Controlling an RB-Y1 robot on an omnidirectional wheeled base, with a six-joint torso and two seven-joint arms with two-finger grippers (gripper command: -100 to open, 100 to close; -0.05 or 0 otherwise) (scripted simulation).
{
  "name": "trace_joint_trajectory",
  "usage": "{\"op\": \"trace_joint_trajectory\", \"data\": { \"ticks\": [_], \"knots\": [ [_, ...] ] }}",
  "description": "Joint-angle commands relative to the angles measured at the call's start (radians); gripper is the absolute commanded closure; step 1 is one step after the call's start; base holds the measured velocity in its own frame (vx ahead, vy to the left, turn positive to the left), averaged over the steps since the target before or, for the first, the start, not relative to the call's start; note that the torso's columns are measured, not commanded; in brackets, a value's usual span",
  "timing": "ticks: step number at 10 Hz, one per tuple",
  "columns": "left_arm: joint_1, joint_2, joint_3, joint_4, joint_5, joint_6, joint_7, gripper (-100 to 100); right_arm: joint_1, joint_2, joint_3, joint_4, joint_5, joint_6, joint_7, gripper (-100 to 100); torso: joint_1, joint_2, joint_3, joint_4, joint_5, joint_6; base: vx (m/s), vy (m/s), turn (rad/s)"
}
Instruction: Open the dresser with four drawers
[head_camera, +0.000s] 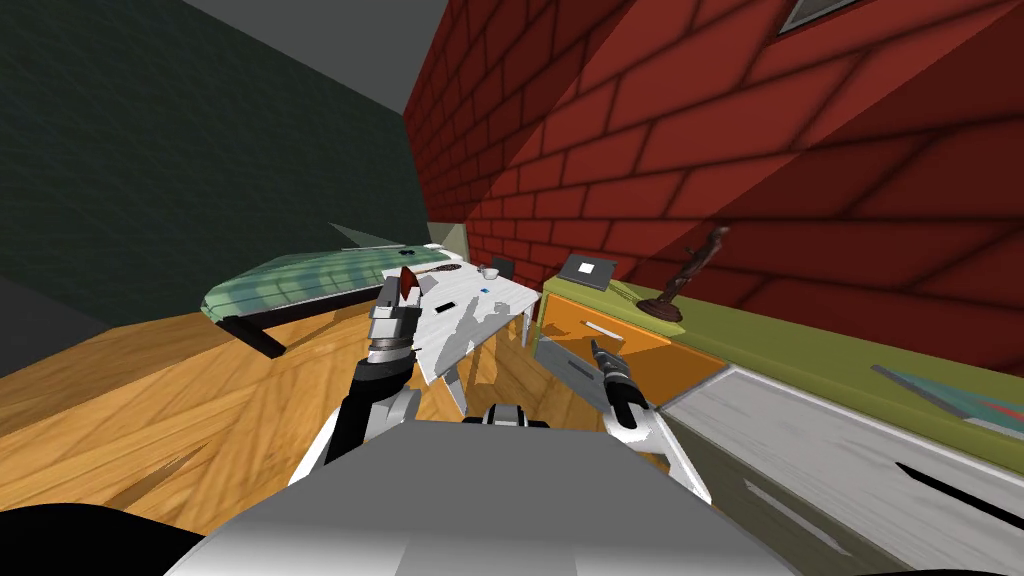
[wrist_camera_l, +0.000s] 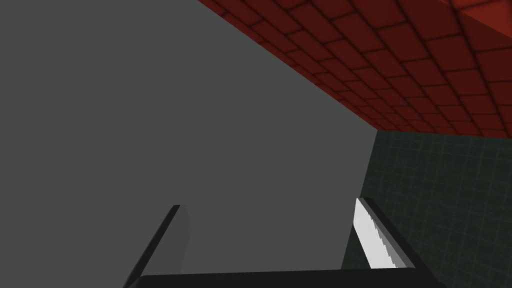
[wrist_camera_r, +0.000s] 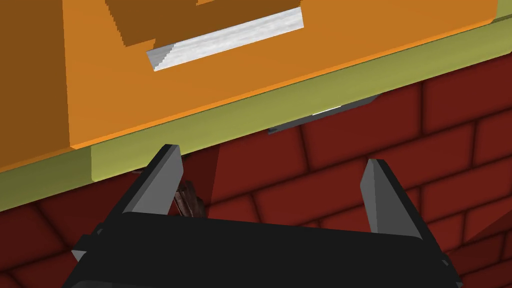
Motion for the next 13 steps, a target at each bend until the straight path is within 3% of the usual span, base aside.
{"op": "trace_joint_trajectory", "data": {
  "ticks": [1, 2, 4, 5, 7, 8, 9, 10, 11, 12, 13],
  "knots": [
    [0.000, 0.000, 0.000, 0.000, 0.000, 0.000, 0.000, 0, -0.007, -0.008, -0.008, 0.034, 0.050, 0.069, 0.021, -100, 0.000, 0.000, 0.000, 0.000, 0.000, -0.002, -0.009, -0.022, 0.285],
    [0.000, 0.000, 0.000, 0.000, 0.000, 0.000, 0.000, 0, -0.011, -0.012, -0.018, 0.069, 0.101, 0.093, 0.040, -100, -0.001, 0.000, 0.000, 0.000, 0.000, -0.001, -0.010, -0.030, 0.393],
    [0.000, 0.000, 0.000, 0.000, 0.000, 0.000, 0.000, 0, -0.011, -0.012, -0.018, 0.069, 0.101, 0.128, 0.040, -100, -0.001, 0.001, 0.000, 0.000, 0.000, 0.000, -0.007, -0.023, 0.069],
    [0.000, 0.000, 0.000, 0.000, 0.000, 0.000, 0.000, 0, -0.015, -0.015, -0.027, 0.105, 0.153, 0.155, 0.059, -100, 0.000, 0.000, 0.000, 0.000, 0.000, 0.000, -0.010, -0.012, 0.333],
    [0.000, 0.000, 0.000, 0.000, 0.000, 0.000, 0.000, 0, -0.015, -0.015, -0.027, 0.105, 0.153, 0.185, 0.059, -100, -0.001, 0.000, 0.000, 0.000, 0.000, 0.000, -0.004, -0.016, 0.120],
    [0.000, 0.000, 0.000, 0.000, 0.000, 0.000, 0.000, 0, -0.019, -0.018, -0.036, 0.143, 0.202, 0.223, 0.078, -100, -0.001, 0.000, 0.000, 0.000, 0.000, 0.000, -0.004, -0.017, 0.281],
    [0.000, 0.000, 0.000, 0.000, 0.000, 0.000, 0.000, 0, -0.019, -0.018, -0.036, 0.143, 0.205, 0.240, 0.078, -100, -0.001, 0.000, 0.000, 0.000, 0.000, -0.002, -0.003, -0.022, 0.239],
    [0.000, 0.000, 0.000, 0.000, 0.000, 0.000, 0.000, 0, -0.022, -0.020, -0.045, 0.181, 0.240, 0.280, 0.097, -100, -0.001, 0.000, 0.000, 0.000, 0.000, 0.000, -0.005, -0.025, 0.336],
    [0.000, 0.000, 0.000, 0.000, 0.000, 0.000, 0.000, 0, -0.022, -0.020, -0.045, 0.181, 0.256, 0.295, 0.097, -100, -0.001, 0.001, 0.000, 0.000, 0.000, -0.001, -0.005, -0.024, 0.177],
    [0.000, 0.000, 0.000, 0.000, 0.000, 0.000, 0.000, 0, -0.025, -0.022, -0.054, 0.220, 0.294, 0.327, 0.115, -100, -0.001, 0.001, 0.000, 0.000, 0.000, 0.000, -0.001, -0.025, 0.327],
    [0.000, 0.000, 0.000, 0.000, 0.000, 0.000, 0.000, 0, -0.025, -0.022, -0.054, 0.220, 0.308, 0.347, 0.115, -100, -0.001, 0.000, 0.000, 0.000, 0.000, -0.001, 0.001, -0.027, 0.203]
  ]
}}
